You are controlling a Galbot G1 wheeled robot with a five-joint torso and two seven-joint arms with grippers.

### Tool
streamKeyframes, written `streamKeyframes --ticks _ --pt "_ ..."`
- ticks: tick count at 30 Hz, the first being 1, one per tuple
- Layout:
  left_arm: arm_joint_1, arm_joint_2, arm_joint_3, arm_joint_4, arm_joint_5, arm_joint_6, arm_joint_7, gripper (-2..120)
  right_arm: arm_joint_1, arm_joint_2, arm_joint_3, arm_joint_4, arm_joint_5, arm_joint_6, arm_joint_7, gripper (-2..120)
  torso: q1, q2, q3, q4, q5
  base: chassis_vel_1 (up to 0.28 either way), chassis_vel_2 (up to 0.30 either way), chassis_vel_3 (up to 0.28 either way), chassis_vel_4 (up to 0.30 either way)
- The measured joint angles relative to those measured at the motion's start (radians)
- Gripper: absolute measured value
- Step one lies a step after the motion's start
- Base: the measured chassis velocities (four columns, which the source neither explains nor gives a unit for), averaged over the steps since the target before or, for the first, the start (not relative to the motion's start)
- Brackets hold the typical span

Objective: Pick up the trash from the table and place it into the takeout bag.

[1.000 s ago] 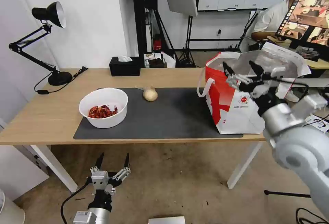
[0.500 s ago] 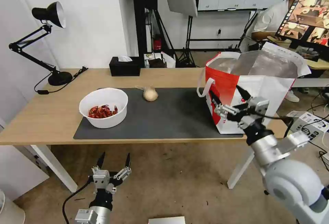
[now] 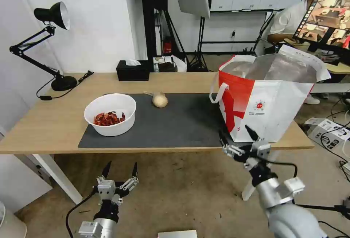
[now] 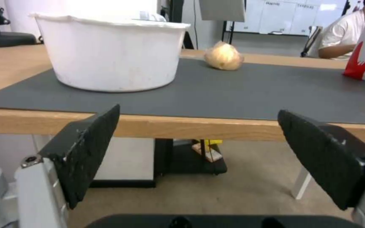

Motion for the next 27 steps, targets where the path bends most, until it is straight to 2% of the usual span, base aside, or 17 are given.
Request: streamKeyframes --ticks 9,15,27 --pt "0.003 0.007 -0.006 -0.001 0.000 -0.002 0.000 100 -0.063 0.070 -0.030 -0.060 -0.123 0.031 0.001 100 0.000 0.000 0.000 0.0001 0.0000 0.000 0.000 0.000 0.000" --pt "0.008 0.009 -0.008 0.001 0.004 -0.002 0.000 100 -0.095 0.115 -0.062 -0.099 -0.193 0.032 0.040 100 0.000 0.000 0.000 0.0001 0.0000 0.000 0.000 0.000 0.000" --pt "0.006 0.010 -0.004 0.010 0.011 -0.001 0.000 100 -0.114 0.145 -0.086 -0.130 -0.225 0.018 0.079 100 0.000 0.000 0.000 0.0001 0.0000 0.000 0.000 0.000 0.000"
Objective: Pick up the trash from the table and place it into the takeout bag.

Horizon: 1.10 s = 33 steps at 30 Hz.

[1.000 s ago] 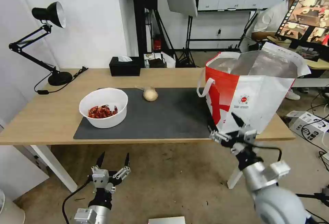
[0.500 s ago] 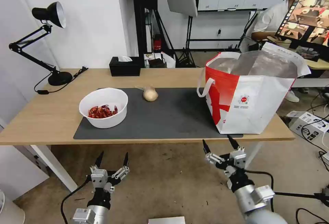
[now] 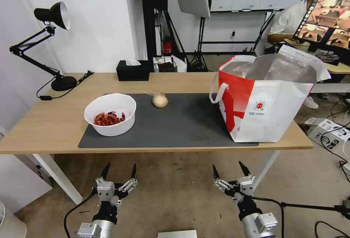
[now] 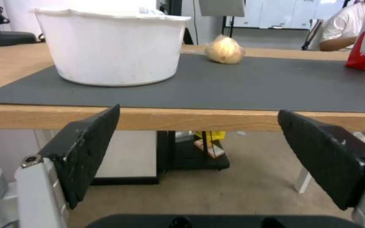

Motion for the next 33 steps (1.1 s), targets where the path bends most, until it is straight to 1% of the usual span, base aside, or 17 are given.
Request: streamKeyframes --ticks 18,25,30,32,33 --pt "-0.009 -0.001 0.006 0.011 0.000 0.003 -0.001 100 0.025 -0.012 -0.009 -0.008 0.008 -0.016 0.006 100 0.000 0.000 0.000 0.0000 0.0000 0.000 0.000 0.000 0.000" --pt "-0.014 -0.002 0.006 0.019 0.000 0.004 -0.002 100 0.050 -0.026 -0.033 -0.006 0.012 -0.029 0.010 100 0.000 0.000 0.000 -0.0001 0.0000 0.000 0.000 0.000 0.000" --pt "-0.017 -0.003 0.005 0.021 -0.001 0.004 -0.002 100 0.110 -0.059 -0.069 0.016 0.038 -0.037 -0.006 100 0.000 0.000 0.000 -0.0002 0.0001 0.000 0.000 0.000 0.000" --pt "-0.019 -0.003 0.000 0.023 -0.002 0.006 -0.002 100 0.179 -0.089 -0.094 0.029 0.067 -0.053 -0.021 100 0.000 0.000 0.000 -0.0001 0.0001 0.000 0.000 0.000 0.000" --pt "-0.019 -0.003 0.000 0.023 -0.002 0.006 -0.002 100 0.179 -0.089 -0.094 0.029 0.067 -0.053 -0.021 100 0.000 0.000 0.000 -0.0001 0.0001 0.000 0.000 0.000 0.000"
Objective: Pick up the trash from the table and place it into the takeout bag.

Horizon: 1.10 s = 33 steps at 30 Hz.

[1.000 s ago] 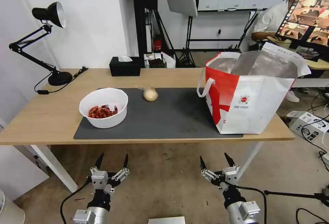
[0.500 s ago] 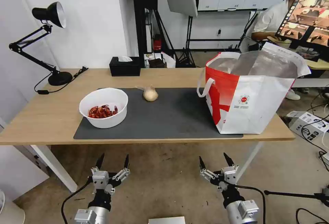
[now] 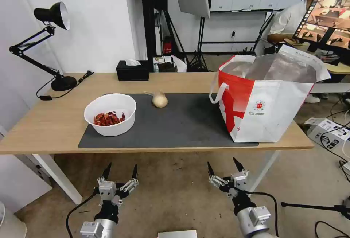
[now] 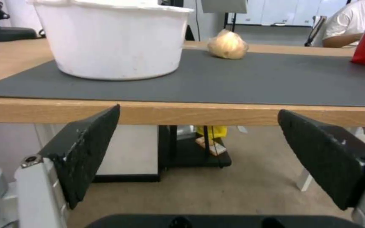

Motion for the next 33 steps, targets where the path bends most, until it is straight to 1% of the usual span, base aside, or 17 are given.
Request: streamKeyframes --ticks 3,4,7,8,11,12,15,16,19,20,23,24,28,29,31,32,33 --pt "-0.002 -0.001 -0.009 0.001 -0.003 0.001 -0.001 100 0.125 -0.052 -0.050 0.028 0.042 -0.059 -0.014 100 0.000 0.000 0.000 0.0000 0.0000 0.000 0.000 0.000 0.000" --pt "-0.002 -0.001 -0.009 0.001 -0.003 0.001 -0.001 100 0.125 -0.052 -0.050 0.028 0.042 -0.059 -0.014 100 0.000 0.000 0.000 0.0000 0.0000 0.000 0.000 0.000 0.000" --pt "-0.001 -0.004 -0.027 -0.002 -0.007 0.001 -0.001 100 0.267 -0.093 -0.130 0.035 0.091 -0.120 -0.017 100 0.000 0.000 0.000 0.0001 -0.0001 0.000 0.000 0.000 0.000" --pt "-0.001 -0.004 -0.027 -0.002 -0.007 0.001 -0.001 100 0.267 -0.093 -0.130 0.035 0.091 -0.120 -0.017 100 0.000 0.000 0.000 0.0001 -0.0001 0.000 0.000 0.000 0.000" --pt "0.007 -0.005 -0.053 -0.009 -0.008 0.002 -0.001 100 0.437 -0.102 -0.233 -0.006 0.152 -0.170 0.002 100 0.000 0.000 0.000 0.0002 0.0002 0.000 0.000 0.000 0.000" --pt "0.007 -0.005 -0.053 -0.009 -0.008 0.002 -0.001 100 0.437 -0.102 -0.233 -0.006 0.152 -0.170 0.002 100 0.000 0.000 0.000 0.0002 0.0002 0.000 0.000 0.000 0.000" --pt "0.009 -0.005 -0.073 -0.006 -0.011 0.002 -0.001 100 0.639 -0.079 -0.354 -0.091 0.223 -0.213 0.040 100 0.000 0.000 0.000 0.0003 -0.0001 0.000 0.000 0.000 0.000" --pt "0.009 -0.005 -0.073 -0.006 -0.011 0.002 -0.001 100 0.639 -0.079 -0.354 -0.091 0.223 -0.213 0.040 100 0.000 0.000 0.000 0.0003 -0.0001 0.000 0.000 0.000 0.000" --pt "-0.001 -0.001 -0.092 0.002 -0.029 0.003 -0.001 100 0.834 -0.010 -0.468 -0.216 0.286 -0.243 0.099 100 0.000 0.000 0.000 0.0000 0.0000 0.000 0.000 0.000 0.000" --pt "-0.001 -0.001 -0.092 0.002 -0.029 0.003 -0.001 100 0.834 -0.010 -0.468 -0.216 0.286 -0.243 0.099 100 0.000 0.000 0.000 0.0000 0.0000 0.000 0.000 0.000 0.000" --pt "-0.006 0.002 -0.102 0.008 -0.040 0.007 -0.001 100 1.011 0.083 -0.558 -0.372 0.340 -0.273 0.178 100 0.000 0.000 0.000 0.0006 -0.0003 0.000 0.000 0.000 0.000" --pt "-0.006 0.002 -0.102 0.008 -0.040 0.007 -0.001 100 1.011 0.083 -0.558 -0.372 0.340 -0.273 0.178 100 0.000 0.000 0.000 0.0006 -0.0003 0.000 0.000 0.000 0.000" --pt "-0.007 -0.006 -0.109 0.021 -0.043 0.006 0.000 100 1.152 0.214 -0.617 -0.602 0.372 -0.295 0.247 100 0.000 0.000 0.000 0.0002 -0.0003 0.000 0.000 0.000 0.000" --pt "-0.007 -0.006 -0.109 0.021 -0.043 0.006 0.000 100 1.152 0.214 -0.617 -0.602 0.372 -0.295 0.247 100 0.000 0.000 0.000 0.0002 -0.0003 0.000 0.000 0.000 0.000" --pt "-0.007 -0.008 -0.112 0.025 -0.043 0.005 0.000 100 1.183 0.256 -0.626 -0.671 0.373 -0.298 0.257 100 0.000 0.000 0.000 0.0003 -0.0003 0.000 0.000 0.000 0.000" --pt "-0.008 -0.008 -0.117 0.025 -0.045 0.003 0.000 100 1.216 0.301 -0.630 -0.745 0.373 -0.304 0.262 100 0.000 0.000 0.000 0.0004 -0.0005 0.000 0.000 0.000 0.000" --pt "-0.008 -0.008 -0.117 0.025 -0.045 0.003 0.000 100 1.216 0.301 -0.630 -0.745 0.373 -0.304 0.262 100 0.000 0.000 0.000 0.0004 -0.0005 0.000 0.000 0.000 0.000"
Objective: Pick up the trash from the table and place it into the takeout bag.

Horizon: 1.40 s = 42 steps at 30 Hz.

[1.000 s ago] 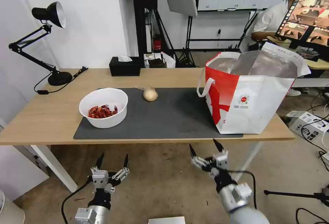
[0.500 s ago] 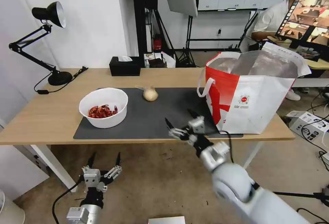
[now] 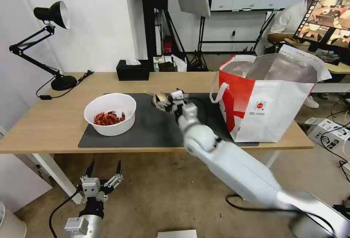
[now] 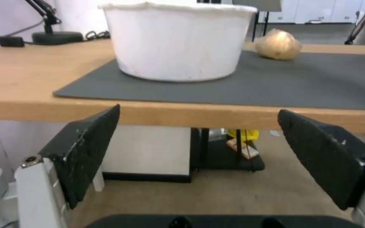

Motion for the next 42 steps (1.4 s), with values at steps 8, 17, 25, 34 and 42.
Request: streamKeyframes --ticks 8,17,25,34,42 --pt "0.008 -0.001 -0.021 -0.005 -0.005 -0.009 0.001 100 0.091 0.179 0.011 -0.296 -0.001 -0.032 0.002 100 0.000 0.000 0.000 -0.0001 0.0002 0.000 0.000 0.000 0.000" --pt "0.012 -0.009 -0.023 -0.007 -0.006 -0.015 0.001 100 0.140 0.225 0.024 -0.463 -0.008 -0.048 -0.057 100 0.000 0.000 0.000 -0.0004 0.0004 0.000 0.000 0.000 0.000" --pt "0.013 -0.013 -0.019 -0.008 -0.002 -0.017 0.001 100 0.149 0.221 0.065 -0.562 -0.001 -0.028 -0.198 100 0.000 0.000 0.000 -0.0004 0.0004 0.000 0.000 0.000 0.000" --pt "0.022 -0.019 -0.019 -0.018 0.001 -0.017 0.001 100 0.156 0.219 0.075 -0.611 -0.001 -0.009 -0.291 96 0.000 0.000 0.000 -0.0003 0.0005 0.000 0.000 0.000 0.000" --pt "0.028 -0.017 -0.019 -0.029 0.003 -0.017 0.001 100 0.160 0.217 0.071 -0.603 0.013 -0.005 -0.305 68 0.000 0.000 0.000 -0.0003 0.0005 0.000 0.000 0.000 0.000"
